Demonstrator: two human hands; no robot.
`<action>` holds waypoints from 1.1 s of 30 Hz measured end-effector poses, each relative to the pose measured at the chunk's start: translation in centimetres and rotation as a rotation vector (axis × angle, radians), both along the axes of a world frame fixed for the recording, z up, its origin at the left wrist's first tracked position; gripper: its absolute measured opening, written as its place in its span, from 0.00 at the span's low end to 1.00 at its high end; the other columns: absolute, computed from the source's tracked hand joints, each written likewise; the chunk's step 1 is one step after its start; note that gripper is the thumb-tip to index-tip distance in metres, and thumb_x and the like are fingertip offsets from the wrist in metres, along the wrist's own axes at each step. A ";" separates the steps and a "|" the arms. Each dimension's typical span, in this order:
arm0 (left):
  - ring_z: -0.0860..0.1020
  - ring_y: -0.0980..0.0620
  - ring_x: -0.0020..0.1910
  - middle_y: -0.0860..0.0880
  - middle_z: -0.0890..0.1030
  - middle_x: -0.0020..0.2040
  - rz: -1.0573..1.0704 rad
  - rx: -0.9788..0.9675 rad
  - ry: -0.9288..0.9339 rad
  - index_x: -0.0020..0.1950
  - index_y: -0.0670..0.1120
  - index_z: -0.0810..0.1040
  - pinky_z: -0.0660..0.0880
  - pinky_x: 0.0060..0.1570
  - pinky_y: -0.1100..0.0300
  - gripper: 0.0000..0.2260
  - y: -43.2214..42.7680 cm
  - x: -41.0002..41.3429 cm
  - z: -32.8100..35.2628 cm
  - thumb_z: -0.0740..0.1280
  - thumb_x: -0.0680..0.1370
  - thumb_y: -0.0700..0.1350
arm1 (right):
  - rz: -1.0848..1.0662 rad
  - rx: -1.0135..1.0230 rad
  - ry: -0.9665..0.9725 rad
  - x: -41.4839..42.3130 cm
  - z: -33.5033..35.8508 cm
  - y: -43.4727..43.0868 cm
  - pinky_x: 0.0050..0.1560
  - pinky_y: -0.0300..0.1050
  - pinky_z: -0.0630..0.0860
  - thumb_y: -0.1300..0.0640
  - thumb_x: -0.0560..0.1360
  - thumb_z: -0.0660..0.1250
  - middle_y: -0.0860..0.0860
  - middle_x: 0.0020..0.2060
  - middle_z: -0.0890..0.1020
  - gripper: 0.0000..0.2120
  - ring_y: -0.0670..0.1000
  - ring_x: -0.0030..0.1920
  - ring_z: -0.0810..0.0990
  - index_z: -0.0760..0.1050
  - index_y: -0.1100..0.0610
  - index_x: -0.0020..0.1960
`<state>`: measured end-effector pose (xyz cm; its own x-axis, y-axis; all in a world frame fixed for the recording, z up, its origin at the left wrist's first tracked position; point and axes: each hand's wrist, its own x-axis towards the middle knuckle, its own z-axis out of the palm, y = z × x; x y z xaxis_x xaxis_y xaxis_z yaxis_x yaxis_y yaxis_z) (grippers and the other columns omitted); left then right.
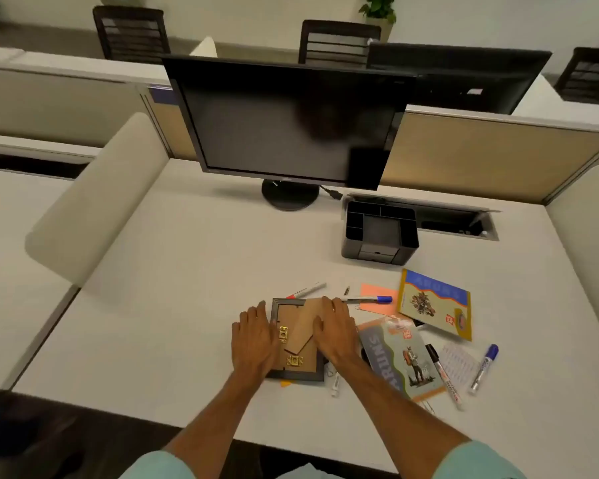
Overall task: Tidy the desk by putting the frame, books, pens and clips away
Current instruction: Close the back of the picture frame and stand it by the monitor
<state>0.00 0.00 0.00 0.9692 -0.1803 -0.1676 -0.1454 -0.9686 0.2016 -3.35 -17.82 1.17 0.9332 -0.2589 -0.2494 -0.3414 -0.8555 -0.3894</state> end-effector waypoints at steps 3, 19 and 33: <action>0.76 0.47 0.63 0.48 0.79 0.65 0.021 -0.025 0.030 0.76 0.48 0.67 0.72 0.62 0.52 0.20 0.1 0.1 0.2 0.53 0.87 0.52 | -0.061 0.052 0.001 0.2 0.1 0.3 0.68 0.49 0.75 0.53 0.86 0.57 0.55 0.76 0.66 0.24 0.55 0.73 0.70 0.61 0.57 0.80; 0.80 0.44 0.55 0.42 0.82 0.57 0.236 -0.450 0.407 0.59 0.39 0.79 0.77 0.57 0.50 0.16 -0.1 1.2 0.0 0.56 0.88 0.48 | -0.272 0.241 -0.025 0.9 -0.9 0.6 0.64 0.50 0.78 0.58 0.83 0.66 0.57 0.71 0.71 0.20 0.57 0.66 0.77 0.70 0.60 0.73; 0.83 0.41 0.53 0.42 0.85 0.50 0.324 -0.653 0.436 0.51 0.40 0.82 0.78 0.57 0.46 0.18 -0.5 2.3 2.0 0.57 0.87 0.49 | -0.500 0.745 -0.195 1.3 0.3 -2.5 0.52 0.53 0.83 0.64 0.79 0.71 0.59 0.52 0.82 0.11 0.58 0.53 0.83 0.75 0.58 0.61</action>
